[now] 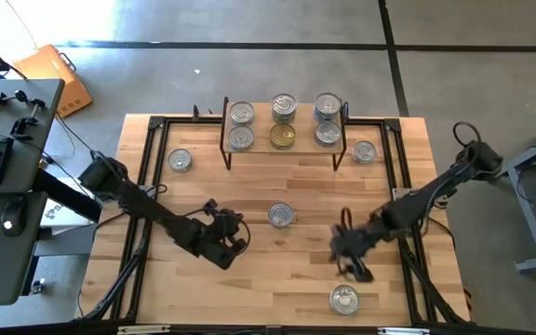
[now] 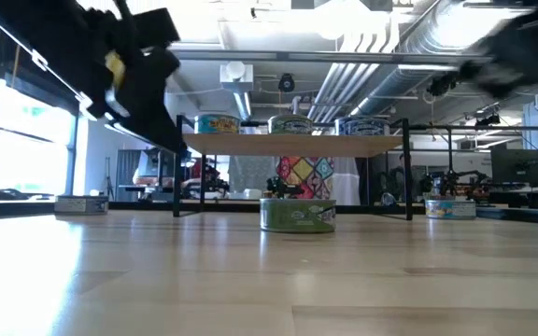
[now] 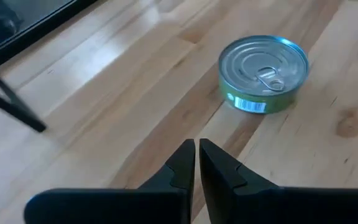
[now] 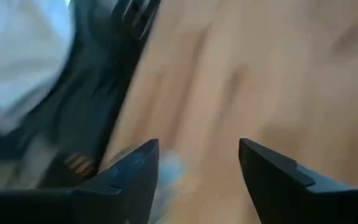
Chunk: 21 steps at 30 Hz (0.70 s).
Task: Stack canned seafood by type on shelf
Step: Stack the yellow tuna can on top of the other yellow tuna can on the shelf
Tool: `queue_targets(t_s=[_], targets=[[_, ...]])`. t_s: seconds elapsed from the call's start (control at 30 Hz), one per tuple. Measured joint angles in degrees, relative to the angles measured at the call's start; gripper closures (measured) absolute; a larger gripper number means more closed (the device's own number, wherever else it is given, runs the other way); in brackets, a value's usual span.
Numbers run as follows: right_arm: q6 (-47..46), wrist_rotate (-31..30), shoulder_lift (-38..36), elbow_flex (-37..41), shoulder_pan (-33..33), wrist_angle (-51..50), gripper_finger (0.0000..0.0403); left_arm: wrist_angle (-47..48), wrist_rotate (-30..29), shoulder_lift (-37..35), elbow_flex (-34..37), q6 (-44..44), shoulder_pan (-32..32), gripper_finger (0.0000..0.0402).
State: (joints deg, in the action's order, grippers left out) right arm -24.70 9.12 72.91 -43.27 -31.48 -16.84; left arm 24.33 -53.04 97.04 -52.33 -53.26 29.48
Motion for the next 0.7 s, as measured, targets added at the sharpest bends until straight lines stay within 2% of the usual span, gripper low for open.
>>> queue_targets(t_s=[0.13, 0.3, 0.4, 0.53, 0.63, 0.7], targets=[[-10.11, 5.62, 3.39, -1.70, -8.35, 2.02, 0.0237, -5.52, 0.11, 2.71, -0.01, 3.94, -0.85, 0.0385], [-14.39, 6.08, 9.78, 0.00, -14.24, 12.40, 0.0306, -8.29, 1.30, 4.15, 0.01, 5.55, -1.45, 0.0385], [-14.49, 5.41, 13.67, 0.00, -14.15, 14.57, 0.0346, -8.46, 1.82, 3.93, 0.01, 5.56, -1.44, 0.0385], [-11.24, 4.12, 17.52, 0.05, -12.02, 12.29, 0.0392, -8.54, 1.93, 3.62, 0.01, 5.65, -1.44, 0.0385], [-7.98, -0.53, 18.49, 0.07, -9.25, 10.66, 0.0397, -9.39, 1.92, 3.62, 0.01, 7.91, -1.49, 0.0385], [-5.57, -6.99, 18.21, 0.05, -6.83, 10.06, 0.0393, -10.54, 1.94, 3.62, 0.01, 9.60, -1.77, 0.0385]])
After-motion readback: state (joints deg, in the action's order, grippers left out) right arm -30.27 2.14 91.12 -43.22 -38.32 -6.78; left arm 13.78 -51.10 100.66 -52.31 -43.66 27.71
